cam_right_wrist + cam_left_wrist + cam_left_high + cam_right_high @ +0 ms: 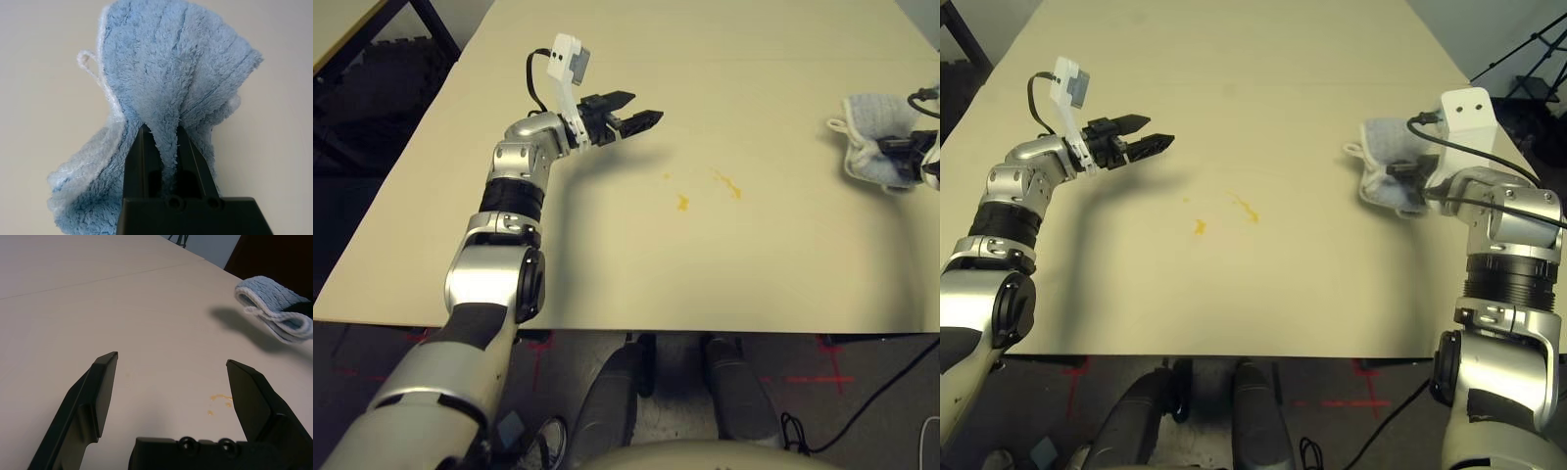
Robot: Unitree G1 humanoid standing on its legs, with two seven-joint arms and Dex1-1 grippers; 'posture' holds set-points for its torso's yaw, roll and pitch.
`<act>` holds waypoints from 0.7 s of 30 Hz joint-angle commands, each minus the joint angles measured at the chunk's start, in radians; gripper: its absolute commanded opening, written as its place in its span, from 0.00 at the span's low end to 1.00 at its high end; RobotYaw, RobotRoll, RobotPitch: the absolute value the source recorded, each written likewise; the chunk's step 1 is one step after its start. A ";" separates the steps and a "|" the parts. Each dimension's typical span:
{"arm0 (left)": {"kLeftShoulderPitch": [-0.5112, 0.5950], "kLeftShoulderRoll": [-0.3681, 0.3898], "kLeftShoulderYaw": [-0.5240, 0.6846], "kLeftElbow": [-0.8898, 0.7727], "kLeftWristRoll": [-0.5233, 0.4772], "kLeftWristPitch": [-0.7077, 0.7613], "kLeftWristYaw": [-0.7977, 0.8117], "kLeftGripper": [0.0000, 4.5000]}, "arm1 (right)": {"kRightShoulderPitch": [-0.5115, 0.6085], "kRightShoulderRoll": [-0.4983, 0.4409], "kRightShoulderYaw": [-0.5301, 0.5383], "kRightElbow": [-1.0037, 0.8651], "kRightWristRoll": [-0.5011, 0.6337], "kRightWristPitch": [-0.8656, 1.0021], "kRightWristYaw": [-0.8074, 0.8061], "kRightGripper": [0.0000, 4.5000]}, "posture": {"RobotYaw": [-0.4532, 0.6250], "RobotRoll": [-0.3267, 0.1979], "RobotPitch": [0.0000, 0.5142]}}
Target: Wipe the water off the table with a rag.
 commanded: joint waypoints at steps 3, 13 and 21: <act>-0.028 0.016 0.033 0.049 -0.015 -0.016 0.043 1.00 | -0.036 0.027 0.109 -0.253 0.129 0.222 0.067 0.02 | 0.29 0.62 0.48; -0.044 0.010 0.037 0.116 -0.014 -0.062 0.064 1.00 | -0.133 0.177 0.354 -0.411 0.231 0.345 0.098 0.02 | 0.27 0.62 0.48; -0.037 -0.001 0.042 0.129 -0.018 -0.072 0.081 1.00 | -0.224 0.243 0.546 -0.226 0.142 0.187 0.124 0.02 | 0.28 0.62 0.48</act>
